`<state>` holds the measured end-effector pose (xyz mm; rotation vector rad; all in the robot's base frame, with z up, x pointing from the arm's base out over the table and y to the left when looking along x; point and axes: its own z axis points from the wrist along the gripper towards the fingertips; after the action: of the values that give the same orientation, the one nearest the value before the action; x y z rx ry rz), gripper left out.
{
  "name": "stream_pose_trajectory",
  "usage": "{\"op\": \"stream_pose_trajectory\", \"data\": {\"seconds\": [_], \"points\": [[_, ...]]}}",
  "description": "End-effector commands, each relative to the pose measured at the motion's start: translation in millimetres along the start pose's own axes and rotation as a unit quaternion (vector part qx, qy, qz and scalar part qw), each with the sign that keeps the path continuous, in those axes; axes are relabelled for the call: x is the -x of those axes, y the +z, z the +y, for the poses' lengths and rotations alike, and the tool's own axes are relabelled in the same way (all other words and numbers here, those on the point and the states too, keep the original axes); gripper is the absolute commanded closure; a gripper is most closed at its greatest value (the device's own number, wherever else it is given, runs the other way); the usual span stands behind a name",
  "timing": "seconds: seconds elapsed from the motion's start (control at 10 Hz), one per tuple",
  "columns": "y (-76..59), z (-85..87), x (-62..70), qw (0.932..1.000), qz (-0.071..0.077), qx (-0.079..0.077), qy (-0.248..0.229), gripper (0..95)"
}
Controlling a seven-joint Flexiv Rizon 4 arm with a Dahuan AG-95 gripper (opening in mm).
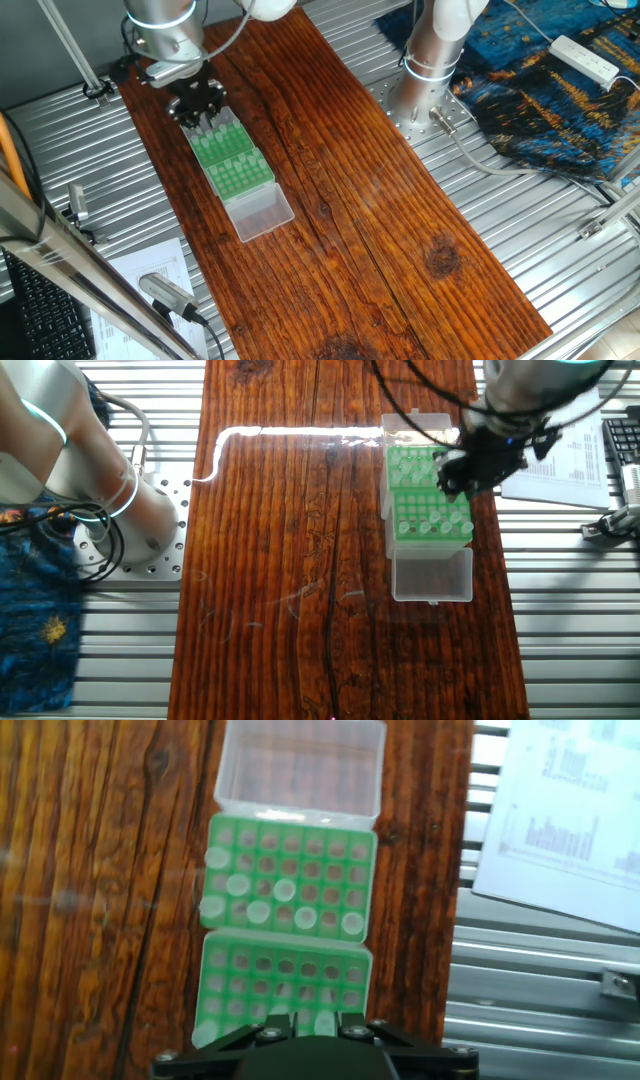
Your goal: Transfer all large pipette tips from one holder to another
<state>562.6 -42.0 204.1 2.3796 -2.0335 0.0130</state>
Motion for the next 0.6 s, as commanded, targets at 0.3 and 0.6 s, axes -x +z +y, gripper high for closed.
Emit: {"op": "stream_pose_trajectory", "data": {"seconds": [0.3,0.6], "points": [[17.4,5.9,-0.1,0.9996,-0.025,0.005,0.010,76.0],[27.3,10.1,4.9,0.9996,-0.023,0.009,0.010,76.0]]}}
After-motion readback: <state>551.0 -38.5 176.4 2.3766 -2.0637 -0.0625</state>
